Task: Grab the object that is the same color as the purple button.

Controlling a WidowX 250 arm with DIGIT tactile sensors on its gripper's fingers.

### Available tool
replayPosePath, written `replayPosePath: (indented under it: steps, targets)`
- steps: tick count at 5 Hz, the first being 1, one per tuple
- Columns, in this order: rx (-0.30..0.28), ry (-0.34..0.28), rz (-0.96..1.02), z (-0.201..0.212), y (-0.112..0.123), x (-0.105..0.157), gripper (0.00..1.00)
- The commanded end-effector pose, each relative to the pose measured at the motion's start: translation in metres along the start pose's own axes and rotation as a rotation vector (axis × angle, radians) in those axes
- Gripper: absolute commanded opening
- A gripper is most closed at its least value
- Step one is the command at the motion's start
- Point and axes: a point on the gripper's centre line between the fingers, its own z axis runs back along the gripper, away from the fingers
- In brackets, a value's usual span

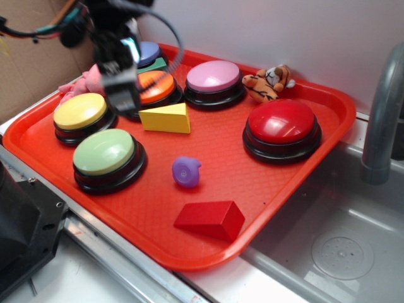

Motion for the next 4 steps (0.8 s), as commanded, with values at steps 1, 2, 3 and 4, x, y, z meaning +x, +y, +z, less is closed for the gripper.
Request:
replayPosePath:
  steps: [1,2,3,4]
  targets:
    - [-0.046,-0.054,-0.110,-0.052,-0.013,0.022,1.00]
    - [-0.080,-0.052,-0.117,-0.073,-0.018,0.024,1.00]
    - [-0.086,0.011,-0.119,-0.087,-0.019,0.022,1.00]
    - [-0.095,0.018,-0.102,-0.096,-0.023,0.022,1.00]
